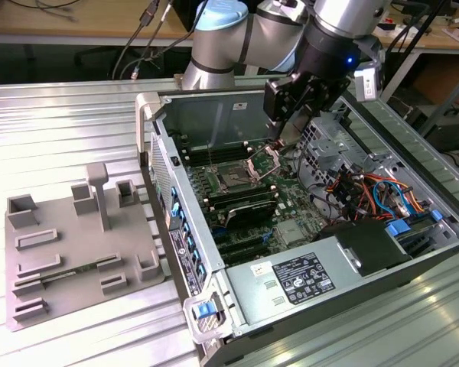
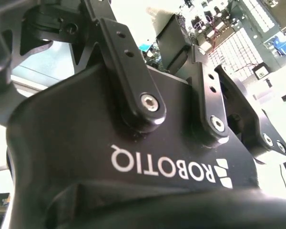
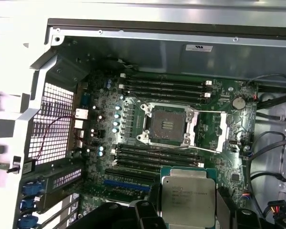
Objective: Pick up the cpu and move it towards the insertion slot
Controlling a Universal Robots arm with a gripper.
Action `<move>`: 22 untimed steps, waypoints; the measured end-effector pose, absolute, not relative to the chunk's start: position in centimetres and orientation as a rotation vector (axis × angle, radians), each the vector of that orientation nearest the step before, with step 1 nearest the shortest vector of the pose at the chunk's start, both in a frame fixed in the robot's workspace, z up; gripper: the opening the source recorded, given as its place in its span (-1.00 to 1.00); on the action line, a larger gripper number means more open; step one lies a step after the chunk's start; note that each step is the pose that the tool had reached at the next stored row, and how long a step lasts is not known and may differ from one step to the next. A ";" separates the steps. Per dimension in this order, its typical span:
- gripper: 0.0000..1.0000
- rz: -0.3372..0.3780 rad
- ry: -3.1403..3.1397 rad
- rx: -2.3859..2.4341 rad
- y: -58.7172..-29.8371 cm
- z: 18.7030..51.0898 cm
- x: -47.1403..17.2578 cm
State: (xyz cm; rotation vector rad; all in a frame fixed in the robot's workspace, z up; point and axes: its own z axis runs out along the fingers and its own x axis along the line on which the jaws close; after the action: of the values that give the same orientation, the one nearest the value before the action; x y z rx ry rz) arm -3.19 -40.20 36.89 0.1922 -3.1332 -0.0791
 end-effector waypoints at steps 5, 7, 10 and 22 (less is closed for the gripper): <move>0.09 -0.079 -3.133 0.192 -39.7 36.8 -2.9; 0.09 -0.079 -3.133 0.192 -39.5 36.8 -2.8; 0.09 -0.079 -3.133 0.192 -39.3 36.8 -2.7; 0.09 -0.079 -3.133 0.192 -37.6 36.4 -2.2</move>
State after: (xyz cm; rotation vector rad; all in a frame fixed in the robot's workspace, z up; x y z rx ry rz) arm -2.22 -37.59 36.40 0.1922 -3.1332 -0.0791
